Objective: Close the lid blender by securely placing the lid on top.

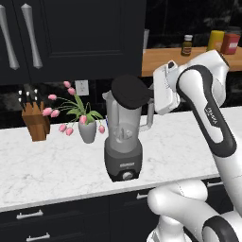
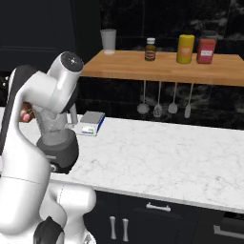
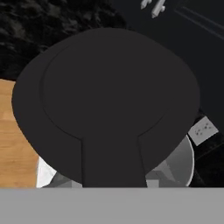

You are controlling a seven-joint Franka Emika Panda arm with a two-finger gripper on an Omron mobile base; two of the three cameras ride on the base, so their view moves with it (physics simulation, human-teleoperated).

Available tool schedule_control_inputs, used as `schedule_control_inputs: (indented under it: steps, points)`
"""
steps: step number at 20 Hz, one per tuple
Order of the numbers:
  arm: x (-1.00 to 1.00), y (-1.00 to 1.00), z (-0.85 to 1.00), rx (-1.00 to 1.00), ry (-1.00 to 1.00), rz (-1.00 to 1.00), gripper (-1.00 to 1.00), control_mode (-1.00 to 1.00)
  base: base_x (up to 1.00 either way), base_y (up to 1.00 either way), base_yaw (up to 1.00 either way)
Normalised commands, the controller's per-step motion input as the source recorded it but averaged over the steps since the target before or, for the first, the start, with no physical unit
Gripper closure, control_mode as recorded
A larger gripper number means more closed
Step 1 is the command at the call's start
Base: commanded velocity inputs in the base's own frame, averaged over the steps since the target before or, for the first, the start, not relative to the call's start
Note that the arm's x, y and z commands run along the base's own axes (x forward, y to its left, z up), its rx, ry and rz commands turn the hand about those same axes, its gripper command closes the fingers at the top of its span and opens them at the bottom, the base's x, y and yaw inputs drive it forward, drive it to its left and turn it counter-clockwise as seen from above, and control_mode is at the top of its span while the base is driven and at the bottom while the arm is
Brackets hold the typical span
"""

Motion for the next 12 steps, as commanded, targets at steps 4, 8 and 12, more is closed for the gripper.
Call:
schedule_control_inputs:
  steps: [4, 8, 12]
  points:
    - [0.07, 0.03, 0.0, -0.03, 0.02, 0.0, 1.0, -1.0, 0.0, 0.0, 0.0]
    - [0.18, 0.0, 0.0, -0.03, 0.01, 0.0, 1.0, -1.0, 0.0, 0.0, 0.0]
    - [0.23, 0.0, 0.0, -0.02, 0.04, 0.0, 1.0, -1.0, 0.0, 0.0, 0.0]
